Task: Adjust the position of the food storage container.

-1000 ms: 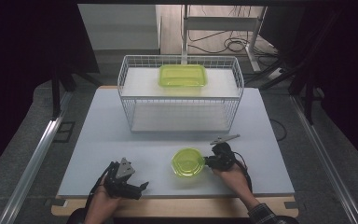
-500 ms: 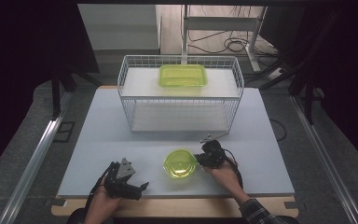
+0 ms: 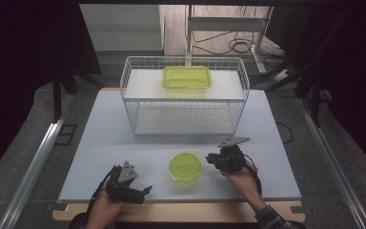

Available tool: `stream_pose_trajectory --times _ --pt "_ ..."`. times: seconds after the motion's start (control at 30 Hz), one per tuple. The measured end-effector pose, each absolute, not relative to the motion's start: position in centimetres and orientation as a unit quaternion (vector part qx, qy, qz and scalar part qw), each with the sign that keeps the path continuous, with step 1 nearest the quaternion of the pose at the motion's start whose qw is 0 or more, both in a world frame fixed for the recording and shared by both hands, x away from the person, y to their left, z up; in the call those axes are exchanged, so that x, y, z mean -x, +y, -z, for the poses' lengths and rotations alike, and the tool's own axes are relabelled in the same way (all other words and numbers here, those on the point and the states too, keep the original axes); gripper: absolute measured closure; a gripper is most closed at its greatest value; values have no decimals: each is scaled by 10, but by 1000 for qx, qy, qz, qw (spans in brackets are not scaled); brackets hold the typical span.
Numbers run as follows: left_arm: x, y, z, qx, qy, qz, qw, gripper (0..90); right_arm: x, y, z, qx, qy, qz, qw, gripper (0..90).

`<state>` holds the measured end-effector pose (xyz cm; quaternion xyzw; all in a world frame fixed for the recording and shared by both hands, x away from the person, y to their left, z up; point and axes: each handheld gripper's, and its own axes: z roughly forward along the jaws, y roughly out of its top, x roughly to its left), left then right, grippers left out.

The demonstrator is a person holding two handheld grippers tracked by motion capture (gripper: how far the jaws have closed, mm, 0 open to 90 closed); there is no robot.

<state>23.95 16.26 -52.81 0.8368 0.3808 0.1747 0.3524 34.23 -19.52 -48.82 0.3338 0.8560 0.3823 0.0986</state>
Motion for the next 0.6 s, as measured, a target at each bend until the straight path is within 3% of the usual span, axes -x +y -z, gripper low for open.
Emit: stream_pose_trajectory --times 0.6 --pt "-234 162 525 -837 363 -195 360 39 -320 -213 479 -326 848 -395 135 328"
